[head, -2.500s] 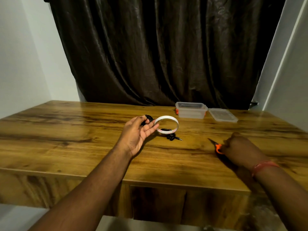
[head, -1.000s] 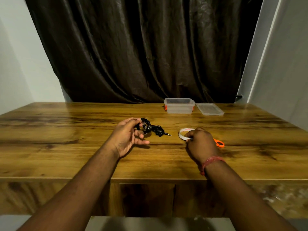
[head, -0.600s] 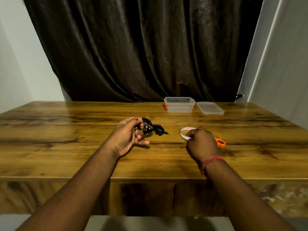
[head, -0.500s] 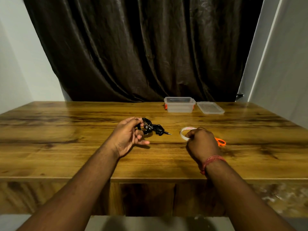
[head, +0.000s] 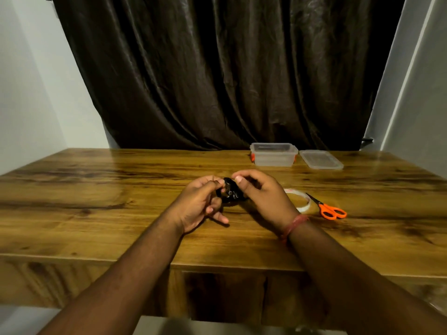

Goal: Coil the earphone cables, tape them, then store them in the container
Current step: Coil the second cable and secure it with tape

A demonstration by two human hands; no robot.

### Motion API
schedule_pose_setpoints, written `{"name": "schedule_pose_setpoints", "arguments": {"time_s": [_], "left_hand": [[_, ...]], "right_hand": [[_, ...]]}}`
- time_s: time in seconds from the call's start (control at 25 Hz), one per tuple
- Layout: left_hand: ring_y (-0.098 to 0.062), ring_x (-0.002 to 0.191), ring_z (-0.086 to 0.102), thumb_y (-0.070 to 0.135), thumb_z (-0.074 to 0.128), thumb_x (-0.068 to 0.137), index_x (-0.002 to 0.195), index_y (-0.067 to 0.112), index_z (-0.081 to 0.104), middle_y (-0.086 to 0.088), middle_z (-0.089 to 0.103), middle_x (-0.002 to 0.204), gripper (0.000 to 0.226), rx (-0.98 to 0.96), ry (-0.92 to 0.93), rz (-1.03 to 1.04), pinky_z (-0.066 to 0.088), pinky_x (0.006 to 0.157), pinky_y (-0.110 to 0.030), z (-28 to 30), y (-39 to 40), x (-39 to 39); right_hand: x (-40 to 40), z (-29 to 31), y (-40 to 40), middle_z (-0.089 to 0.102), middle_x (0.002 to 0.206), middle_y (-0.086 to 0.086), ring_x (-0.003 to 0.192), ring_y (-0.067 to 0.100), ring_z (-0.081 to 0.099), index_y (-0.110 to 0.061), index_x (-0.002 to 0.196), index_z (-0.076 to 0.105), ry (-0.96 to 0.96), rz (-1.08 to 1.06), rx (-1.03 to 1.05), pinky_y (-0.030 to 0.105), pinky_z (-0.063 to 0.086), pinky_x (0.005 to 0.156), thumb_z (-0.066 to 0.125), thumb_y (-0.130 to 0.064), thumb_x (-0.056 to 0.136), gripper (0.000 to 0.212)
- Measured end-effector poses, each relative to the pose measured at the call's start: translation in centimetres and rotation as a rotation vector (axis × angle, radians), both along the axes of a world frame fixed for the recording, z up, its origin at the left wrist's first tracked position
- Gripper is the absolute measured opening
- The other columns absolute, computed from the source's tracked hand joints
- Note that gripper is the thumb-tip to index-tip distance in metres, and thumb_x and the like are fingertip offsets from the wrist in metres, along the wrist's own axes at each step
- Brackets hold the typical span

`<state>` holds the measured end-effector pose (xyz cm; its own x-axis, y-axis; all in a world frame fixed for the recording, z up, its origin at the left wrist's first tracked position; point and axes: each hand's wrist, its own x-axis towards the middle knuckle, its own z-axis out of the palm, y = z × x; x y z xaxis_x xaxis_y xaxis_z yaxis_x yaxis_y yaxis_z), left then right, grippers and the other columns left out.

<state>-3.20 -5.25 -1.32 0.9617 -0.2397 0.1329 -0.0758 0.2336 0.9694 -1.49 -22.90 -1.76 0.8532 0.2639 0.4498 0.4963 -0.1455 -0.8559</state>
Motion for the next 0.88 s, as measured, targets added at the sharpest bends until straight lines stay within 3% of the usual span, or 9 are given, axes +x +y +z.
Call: {"name": "schedule_pose_setpoints", "arguments": {"time_s": [0.08,0.16,0.28,0.4,0.6,0.76,0.88], "left_hand": [[-0.006,0.037,0.033,0.016,0.046,0.102,0.093,0.012,0.056,-0.006,0.046,0.07,0.014,0.063,-0.017,-0.018,0.058,0.048,-0.041,-0.2,-0.2,0.1],[-0.006,0.036,0.031,0.015,0.045,0.102,0.091,0.012,0.056,-0.003,0.041,0.057,0.016,0.106,-0.017,-0.025,0.059,0.049,-0.042,-0.4,-0.3,0.1],[-0.006,0.036,0.031,0.015,0.045,0.103,0.091,0.012,0.057,-0.002,0.038,0.054,0.016,0.148,-0.03,-0.035,0.059,0.05,-0.042,-0.5,-0.6,0.4],[-0.007,0.038,0.033,0.018,0.048,0.102,0.091,0.014,0.058,-0.001,0.038,0.053,0.015,0.193,-0.041,-0.041,0.058,0.052,-0.041,-0.8,-0.5,0.4],[-0.008,0.039,0.033,0.018,0.048,0.102,0.094,0.013,0.059,-0.001,0.037,0.052,0.014,0.216,-0.038,-0.048,0.058,0.053,-0.039,-0.9,-0.5,0.4],[-0.008,0.039,0.033,0.018,0.046,0.103,0.096,0.011,0.055,0.001,0.037,0.049,0.013,0.212,-0.039,-0.056,0.058,0.051,-0.038,-0.8,-0.5,0.3],[-0.008,0.039,0.033,0.018,0.046,0.103,0.095,0.012,0.057,-0.001,0.036,0.051,0.014,0.196,-0.03,-0.059,0.058,0.052,-0.037,-0.8,-0.4,0.3]], "right_hand": [[0.5,-0.6,0.4,0.068,0.102,0.003,0.092,0.021,0.064,-0.024,0.1,0.071,0.031,0.083,0.043,0.037,0.053,0.087,0.068,-0.031,0.087,0.015],[0.6,-0.9,0.2,0.06,0.092,0.002,0.078,0.014,0.054,-0.021,0.1,0.069,0.022,0.107,-0.014,0.03,0.05,0.075,0.075,-0.019,0.085,0.016],[0.6,-0.9,-0.2,0.056,0.089,0.0,0.075,0.009,0.049,-0.014,0.095,0.068,-0.015,0.083,-0.04,0.022,0.047,0.069,0.078,-0.01,0.082,0.017],[0.5,-0.9,-0.6,0.059,0.085,0.004,0.073,0.011,0.05,-0.008,0.093,0.066,0.025,0.125,-0.016,0.025,0.047,0.068,0.074,-0.008,0.085,0.011],[0.2,-0.9,-0.5,0.057,0.076,-0.002,0.067,0.007,0.051,-0.014,0.091,0.061,0.042,0.13,0.017,0.023,0.044,0.061,0.066,-0.004,0.089,0.011],[0.0,-0.7,-0.8,0.056,0.082,0.012,0.077,0.023,0.05,-0.009,0.091,0.061,0.119,0.187,0.148,0.039,0.043,0.071,0.065,-0.002,0.09,0.008],[0.2,-0.5,-1.0,0.058,0.084,0.015,0.078,0.026,0.051,-0.011,0.089,0.061,0.171,0.209,0.2,0.042,0.043,0.071,0.064,-0.001,0.091,0.011]]}}
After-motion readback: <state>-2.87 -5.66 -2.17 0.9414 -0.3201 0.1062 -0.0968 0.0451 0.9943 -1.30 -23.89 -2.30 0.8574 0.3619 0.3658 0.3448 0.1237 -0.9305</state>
